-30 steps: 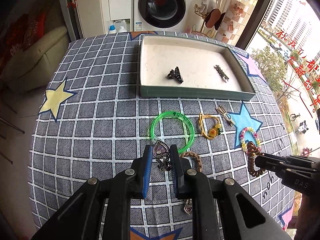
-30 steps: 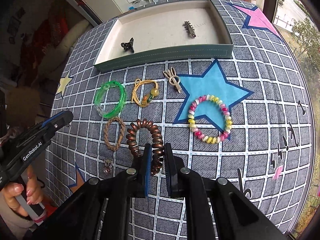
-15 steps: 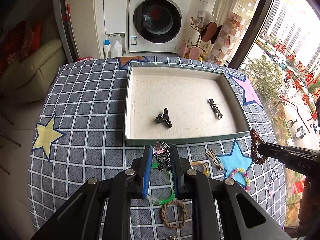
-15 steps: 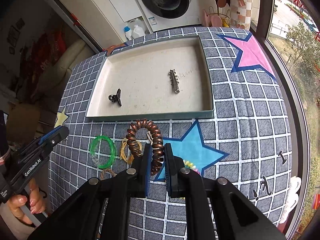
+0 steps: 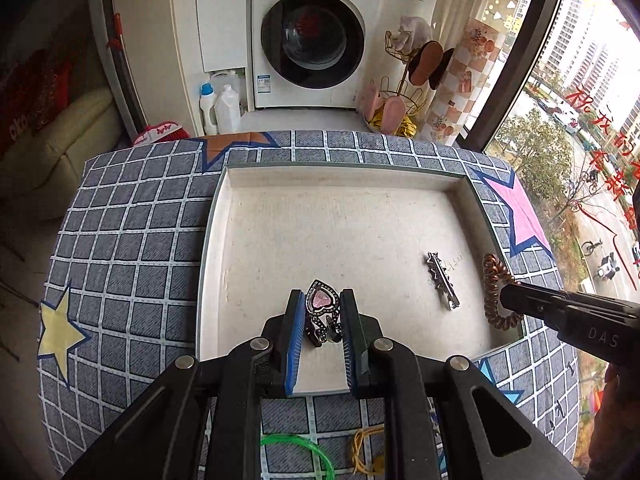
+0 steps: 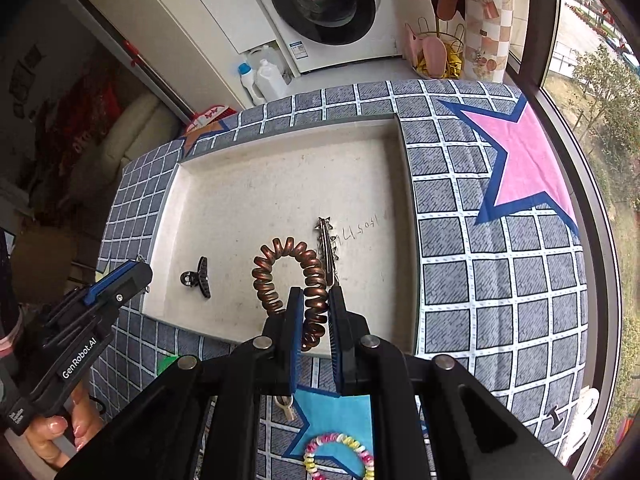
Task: Organize jewelry
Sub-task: 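Carry the pendant and hair tie into the tray and open both tools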
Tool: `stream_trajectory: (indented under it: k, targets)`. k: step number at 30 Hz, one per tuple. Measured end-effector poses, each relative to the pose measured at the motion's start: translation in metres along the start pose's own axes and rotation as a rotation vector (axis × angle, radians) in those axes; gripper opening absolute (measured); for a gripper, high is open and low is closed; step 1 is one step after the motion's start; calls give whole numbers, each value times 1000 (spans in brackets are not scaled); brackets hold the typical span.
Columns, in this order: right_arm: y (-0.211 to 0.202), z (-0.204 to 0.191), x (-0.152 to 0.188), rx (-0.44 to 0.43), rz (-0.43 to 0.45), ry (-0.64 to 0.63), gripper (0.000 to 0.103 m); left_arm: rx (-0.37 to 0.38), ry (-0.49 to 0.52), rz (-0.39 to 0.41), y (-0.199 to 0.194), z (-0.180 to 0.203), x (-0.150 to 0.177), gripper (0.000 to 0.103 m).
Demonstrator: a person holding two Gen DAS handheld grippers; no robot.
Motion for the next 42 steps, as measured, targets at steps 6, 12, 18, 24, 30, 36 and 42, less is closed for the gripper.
stream_trajectory:
  k: [6,12,18,24,30,36,42]
  targets:
    - [24,9,-19,7,-13,5,13,-35,42,-29,34,16,-7,30]
    - [48,20,-29,2,-43,29,13,-69,63,-48,58,23,-8,30]
    - [67,27,-27,8,-79,36,13,-92,93,-82,75,27,0,30]
    - [72,31,-24,4,-85,40,14,-119,93,-106,83,25,5,31]
    - [72,26,-28,-26,-88,36,31,-137,116,-111,84,27,5,31]
    - [63,24,-30,-58,-64,51,48,-125,99,-102,77,25,4,31]
    - [43,30,-34,-99,-19,109,50,-112,85,-76,66,23,1,60]
Point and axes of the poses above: each gripper's, at about its wrist camera, not at the fingertips, and y roughly the way its jaws point, z to its right, x to its underside, the point moved 7 cm from there along y, roughly the way its jaws point, and after that the axes turned 1 degree about -y, right-handed, at the moved point
